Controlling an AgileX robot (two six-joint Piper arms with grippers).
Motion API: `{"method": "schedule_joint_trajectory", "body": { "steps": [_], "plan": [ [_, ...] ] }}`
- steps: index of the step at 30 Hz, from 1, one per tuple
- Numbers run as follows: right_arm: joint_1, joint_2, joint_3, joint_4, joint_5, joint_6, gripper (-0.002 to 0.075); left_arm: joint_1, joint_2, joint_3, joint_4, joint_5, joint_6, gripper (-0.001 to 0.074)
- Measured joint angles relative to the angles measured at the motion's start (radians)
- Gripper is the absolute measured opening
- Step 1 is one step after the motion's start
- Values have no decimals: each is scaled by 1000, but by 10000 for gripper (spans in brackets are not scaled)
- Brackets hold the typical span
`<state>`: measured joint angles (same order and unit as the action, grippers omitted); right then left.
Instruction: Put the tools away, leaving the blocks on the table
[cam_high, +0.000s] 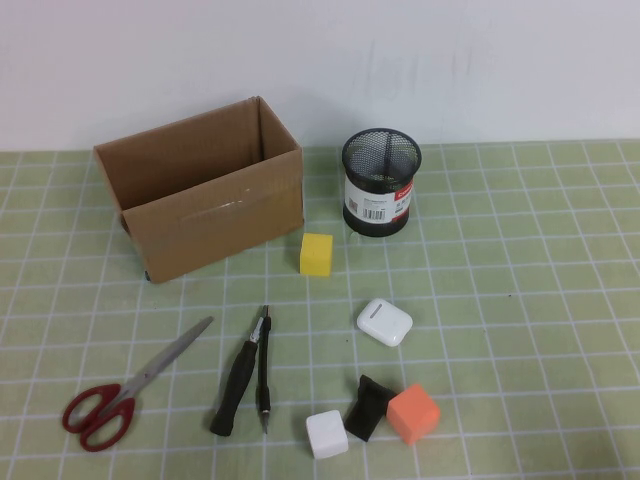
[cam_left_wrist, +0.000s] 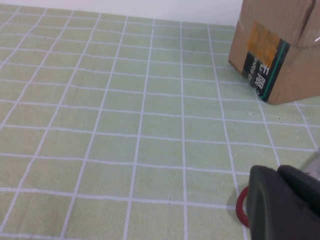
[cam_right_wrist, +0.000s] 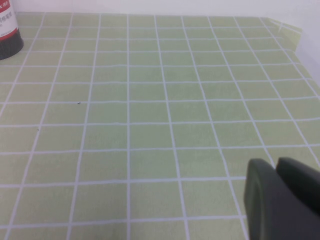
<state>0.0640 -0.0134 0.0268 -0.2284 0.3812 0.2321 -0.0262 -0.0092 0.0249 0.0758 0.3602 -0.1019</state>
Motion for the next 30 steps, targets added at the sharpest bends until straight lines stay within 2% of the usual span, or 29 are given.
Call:
{"method": "schedule_joint_trajectory", "body": {
  "steps": [30],
  "plan": [
    [0, 0, 0, 0, 0, 0, -7, 0, 0, 2, 0, -20, 0, -4]
  ]
}}
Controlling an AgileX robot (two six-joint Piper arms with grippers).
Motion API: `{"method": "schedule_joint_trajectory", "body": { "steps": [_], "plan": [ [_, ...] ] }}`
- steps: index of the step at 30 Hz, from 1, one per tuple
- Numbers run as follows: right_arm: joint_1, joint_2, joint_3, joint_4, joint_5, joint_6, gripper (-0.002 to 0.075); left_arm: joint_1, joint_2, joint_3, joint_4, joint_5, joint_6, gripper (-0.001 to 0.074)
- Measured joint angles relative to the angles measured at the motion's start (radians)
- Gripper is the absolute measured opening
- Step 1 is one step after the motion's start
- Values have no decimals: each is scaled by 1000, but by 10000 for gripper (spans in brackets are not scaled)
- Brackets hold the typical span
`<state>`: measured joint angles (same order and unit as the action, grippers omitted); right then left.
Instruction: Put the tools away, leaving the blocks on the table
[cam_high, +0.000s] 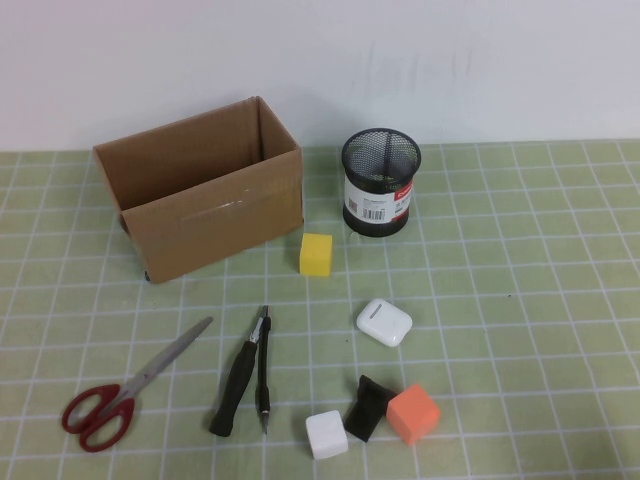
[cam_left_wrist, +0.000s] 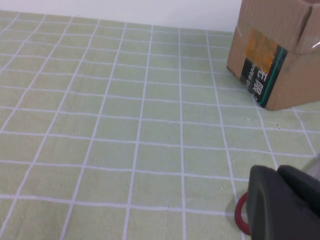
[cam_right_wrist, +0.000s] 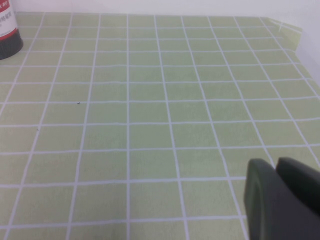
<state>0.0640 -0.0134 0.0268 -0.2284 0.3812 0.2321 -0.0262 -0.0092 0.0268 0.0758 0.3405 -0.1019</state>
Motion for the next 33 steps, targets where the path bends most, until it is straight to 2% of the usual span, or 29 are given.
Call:
{"method": "schedule_joint_trajectory", "body": {
  "steps": [15, 25, 33],
  "plan": [
    [0, 0, 0, 0, 0, 0, -7, 0, 0, 0, 32, -56, 4, -4],
    [0, 0, 0, 0, 0, 0, -7, 0, 0, 0, 76, -350, 4, -4],
    [0, 0, 0, 0, 0, 0, -7, 0, 0, 0, 80, -726, -3, -4]
  ]
}}
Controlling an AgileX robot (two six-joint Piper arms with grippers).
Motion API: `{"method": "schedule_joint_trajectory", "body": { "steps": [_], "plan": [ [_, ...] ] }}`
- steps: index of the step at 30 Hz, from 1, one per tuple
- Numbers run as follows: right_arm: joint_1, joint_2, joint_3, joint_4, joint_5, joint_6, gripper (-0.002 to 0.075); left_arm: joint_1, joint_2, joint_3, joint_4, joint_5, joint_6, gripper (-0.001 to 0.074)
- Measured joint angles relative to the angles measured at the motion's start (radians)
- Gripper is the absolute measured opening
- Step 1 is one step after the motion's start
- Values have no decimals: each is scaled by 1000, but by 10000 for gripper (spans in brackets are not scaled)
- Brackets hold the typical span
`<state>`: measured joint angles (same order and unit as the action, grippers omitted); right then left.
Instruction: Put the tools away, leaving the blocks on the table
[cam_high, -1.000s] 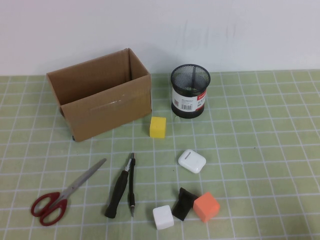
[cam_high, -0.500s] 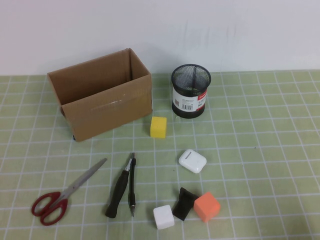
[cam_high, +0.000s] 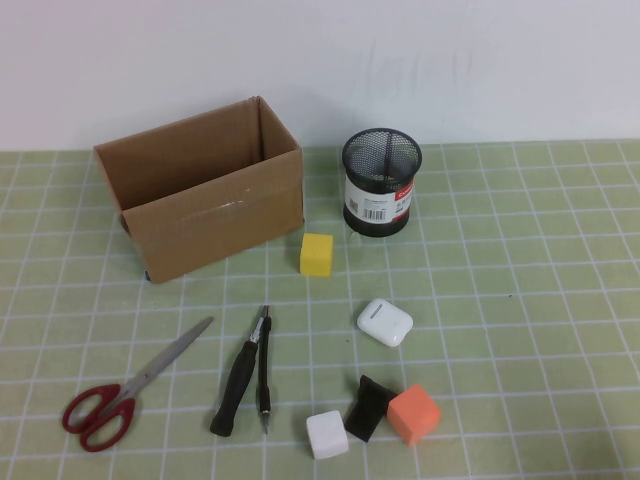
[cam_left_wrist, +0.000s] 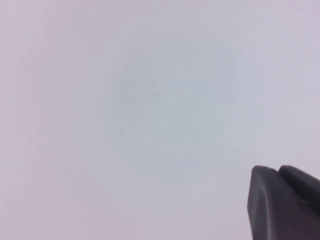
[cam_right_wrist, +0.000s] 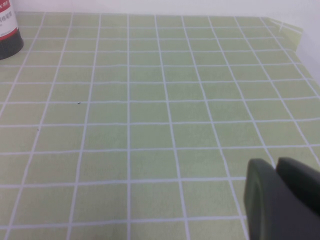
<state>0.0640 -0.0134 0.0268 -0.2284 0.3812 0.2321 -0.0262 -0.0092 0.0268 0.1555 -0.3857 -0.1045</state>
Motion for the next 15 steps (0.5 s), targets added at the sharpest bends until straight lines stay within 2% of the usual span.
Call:
{"method": "schedule_joint_trajectory", "body": {
  "steps": [4, 7, 15],
  "plan": [
    [0, 0, 0, 0, 0, 0, -7, 0, 0, 0, 0, -166, -11, -4],
    [0, 0, 0, 0, 0, 0, -8, 0, -2, 0, 0, -228, -28, -4],
    [0, 0, 0, 0, 0, 0, -7, 0, -3, -172, 0, -193, -38, -4]
  ]
}}
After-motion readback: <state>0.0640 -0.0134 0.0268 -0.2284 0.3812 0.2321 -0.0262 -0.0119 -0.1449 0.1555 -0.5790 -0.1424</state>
